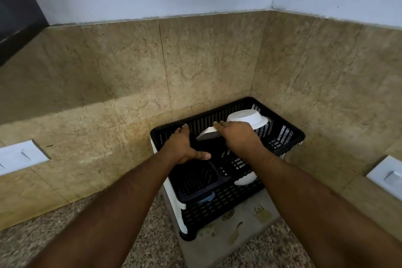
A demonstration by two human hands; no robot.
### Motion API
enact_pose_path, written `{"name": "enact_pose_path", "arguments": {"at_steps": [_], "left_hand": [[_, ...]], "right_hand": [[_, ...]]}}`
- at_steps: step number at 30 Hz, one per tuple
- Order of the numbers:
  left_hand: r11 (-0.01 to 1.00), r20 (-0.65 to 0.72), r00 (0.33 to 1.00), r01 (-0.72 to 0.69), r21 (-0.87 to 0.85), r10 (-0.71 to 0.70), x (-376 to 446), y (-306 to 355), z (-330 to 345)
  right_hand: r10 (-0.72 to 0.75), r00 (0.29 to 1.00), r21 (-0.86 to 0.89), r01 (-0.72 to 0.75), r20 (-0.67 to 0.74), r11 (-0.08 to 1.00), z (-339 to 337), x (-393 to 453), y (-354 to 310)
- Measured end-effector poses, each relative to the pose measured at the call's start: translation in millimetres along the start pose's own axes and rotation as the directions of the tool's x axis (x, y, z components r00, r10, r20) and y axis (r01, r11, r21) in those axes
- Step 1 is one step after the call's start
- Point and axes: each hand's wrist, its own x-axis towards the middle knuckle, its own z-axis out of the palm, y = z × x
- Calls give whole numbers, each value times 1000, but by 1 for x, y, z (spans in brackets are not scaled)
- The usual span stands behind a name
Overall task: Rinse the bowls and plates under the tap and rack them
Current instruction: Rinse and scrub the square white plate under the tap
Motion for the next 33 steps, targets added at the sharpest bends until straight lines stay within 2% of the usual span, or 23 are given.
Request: {"name": "enact_pose_path", "arguments": {"at_steps": [6, 13, 19, 25, 30, 33], "left_hand": [[1000, 1, 1000, 1, 26, -1, 1, 3, -2], [999, 11, 1000, 10, 53, -11, 2, 4, -1], [998, 8, 1000, 6, 58, -6, 3, 4, -2], [999, -3, 1000, 14, 50, -14, 4, 2, 0], [1000, -15, 1000, 27, 2, -27, -1, 0, 5], [1000, -81, 997, -1, -14, 0, -9, 2, 5]], "right_hand": [[-13, 999, -109, 10, -32, 994, 6, -5, -3], [-117, 991, -140, 126, 71, 982, 26, -2, -10], [-164, 980, -59, 172, 114, 983, 23, 4, -10], [-149, 977, 29, 146, 155, 989, 25, -2, -5], [-102, 990, 151, 87, 96, 985, 30, -9, -5], [-67, 997, 248, 54, 45, 967, 26, -21, -9]]}}
